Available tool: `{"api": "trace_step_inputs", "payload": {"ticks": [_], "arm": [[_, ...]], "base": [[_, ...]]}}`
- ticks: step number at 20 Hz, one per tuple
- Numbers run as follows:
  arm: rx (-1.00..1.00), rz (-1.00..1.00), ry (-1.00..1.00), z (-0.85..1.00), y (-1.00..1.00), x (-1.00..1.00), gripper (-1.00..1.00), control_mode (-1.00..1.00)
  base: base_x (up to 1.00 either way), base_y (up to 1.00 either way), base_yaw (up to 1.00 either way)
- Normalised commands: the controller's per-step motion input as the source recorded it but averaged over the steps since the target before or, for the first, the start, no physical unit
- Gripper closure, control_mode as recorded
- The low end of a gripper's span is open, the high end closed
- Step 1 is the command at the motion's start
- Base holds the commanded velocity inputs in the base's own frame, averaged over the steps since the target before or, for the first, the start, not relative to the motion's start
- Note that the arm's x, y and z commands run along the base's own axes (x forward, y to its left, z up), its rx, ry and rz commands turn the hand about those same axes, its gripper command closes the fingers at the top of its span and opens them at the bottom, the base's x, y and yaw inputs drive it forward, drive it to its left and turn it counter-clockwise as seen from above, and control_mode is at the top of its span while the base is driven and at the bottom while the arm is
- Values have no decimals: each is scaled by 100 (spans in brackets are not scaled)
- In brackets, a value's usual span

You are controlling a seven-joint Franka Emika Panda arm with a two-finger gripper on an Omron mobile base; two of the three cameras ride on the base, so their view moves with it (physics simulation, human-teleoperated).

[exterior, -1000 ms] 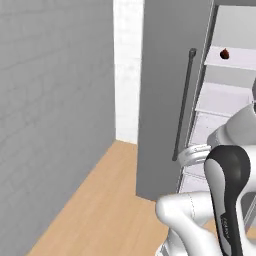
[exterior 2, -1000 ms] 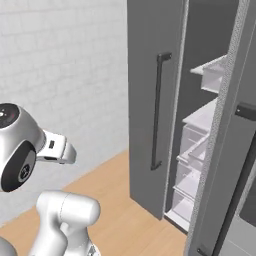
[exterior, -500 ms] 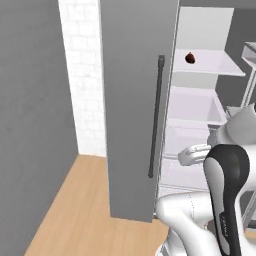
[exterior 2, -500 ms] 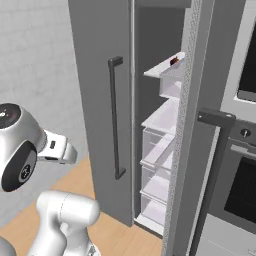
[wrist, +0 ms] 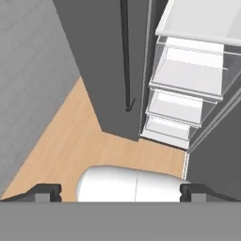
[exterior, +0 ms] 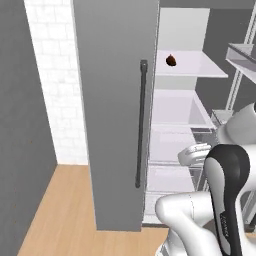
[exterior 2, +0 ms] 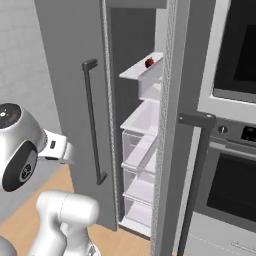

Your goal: Place one bell pepper and one steak in each tupperware on the nearby counter, to pack two identical lunches.

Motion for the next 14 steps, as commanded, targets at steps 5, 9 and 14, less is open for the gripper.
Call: {"api": "trace_step_inputs", "payload": {"ticks": [5,9,14], "arm": [[0,0,0,0,0,0,-100,100],[0,0,0,0,0,0,-100,100],[0,0,0,0,0,0,-100,100]], "base": [[23,-1,-32],[32,0,-33],[49,0,-28]]}}
